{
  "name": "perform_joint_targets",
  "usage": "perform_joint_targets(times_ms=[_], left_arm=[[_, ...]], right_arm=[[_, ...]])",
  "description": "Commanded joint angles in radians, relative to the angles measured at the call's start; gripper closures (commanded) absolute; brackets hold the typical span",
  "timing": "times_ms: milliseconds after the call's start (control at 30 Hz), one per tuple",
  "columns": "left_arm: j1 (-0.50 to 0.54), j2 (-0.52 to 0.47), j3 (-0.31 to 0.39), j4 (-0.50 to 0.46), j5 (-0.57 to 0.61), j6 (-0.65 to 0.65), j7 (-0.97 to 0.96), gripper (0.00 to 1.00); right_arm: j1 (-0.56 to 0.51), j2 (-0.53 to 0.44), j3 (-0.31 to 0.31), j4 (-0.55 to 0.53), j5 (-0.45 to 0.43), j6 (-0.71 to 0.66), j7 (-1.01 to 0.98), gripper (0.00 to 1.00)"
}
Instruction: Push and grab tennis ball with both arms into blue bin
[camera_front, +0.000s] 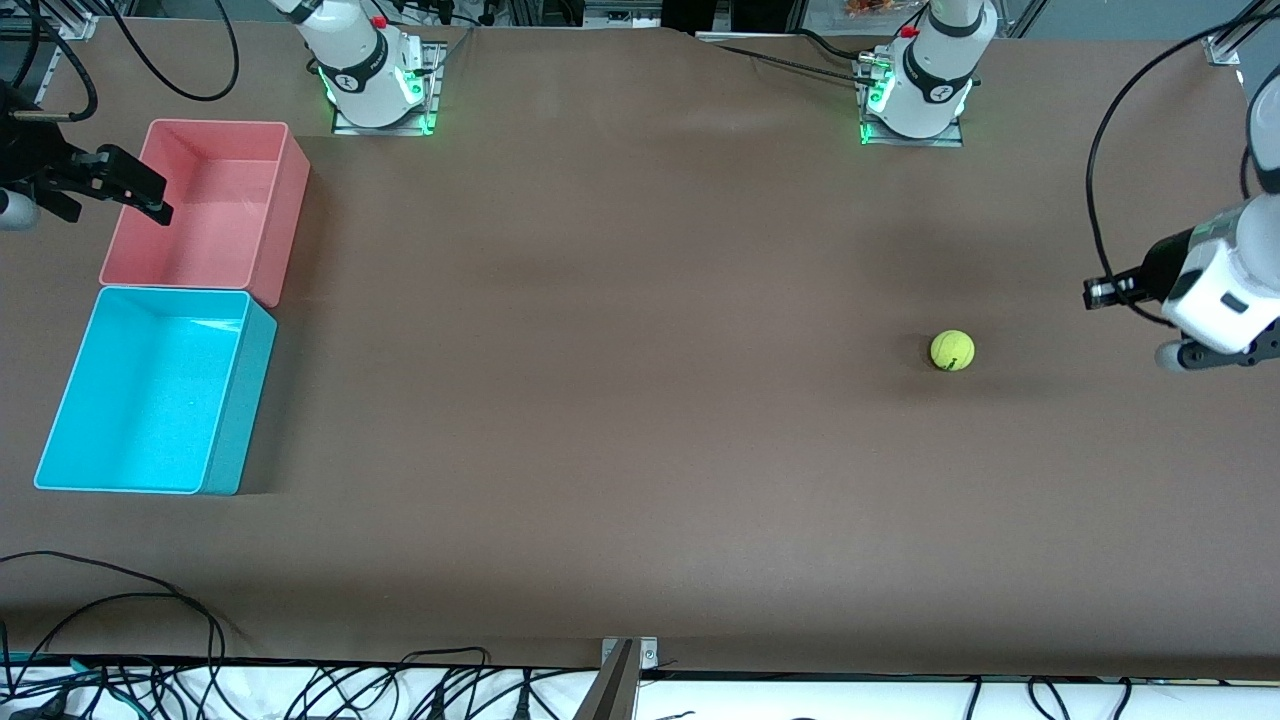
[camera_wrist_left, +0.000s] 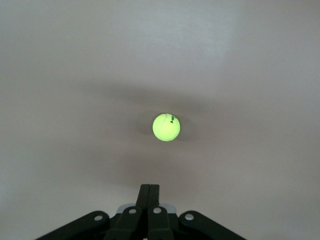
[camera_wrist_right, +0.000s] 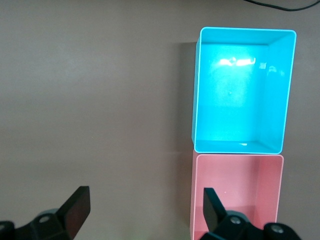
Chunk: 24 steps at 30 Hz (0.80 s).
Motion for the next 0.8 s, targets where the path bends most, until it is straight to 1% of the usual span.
perform_joint_targets(times_ms=[0, 100, 367, 500, 767], left_arm=[[0.021, 0.036, -0.004, 0.004, 0.02, 0.04, -0.208, 1.0], [0.023, 0.065, -0.004, 0.004, 0.02, 0.078, -0.387, 1.0], [0.038, 0.131, -0.004, -0.009, 0.02, 0.129, -0.668, 1.0], [0.053, 0.128, -0.004, -0.094, 0.018, 0.202, -0.773, 1.0], [0.104, 0.082, -0.006, -0.301, 0.006, 0.412, -0.972, 1.0]], right_arm=[[-0.008, -0.012, 0.004, -0.009, 0.003, -0.005, -0.001, 0.0], [-0.008, -0.012, 0.004, -0.01, 0.003, -0.005, -0.002, 0.0], [-0.008, -0.012, 0.004, -0.01, 0.003, -0.005, -0.002, 0.0], [-0.008, -0.012, 0.004, -0.009, 0.003, -0.005, -0.002, 0.0], [-0.008, -0.012, 0.004, -0.01, 0.003, -0.005, -0.002, 0.0]])
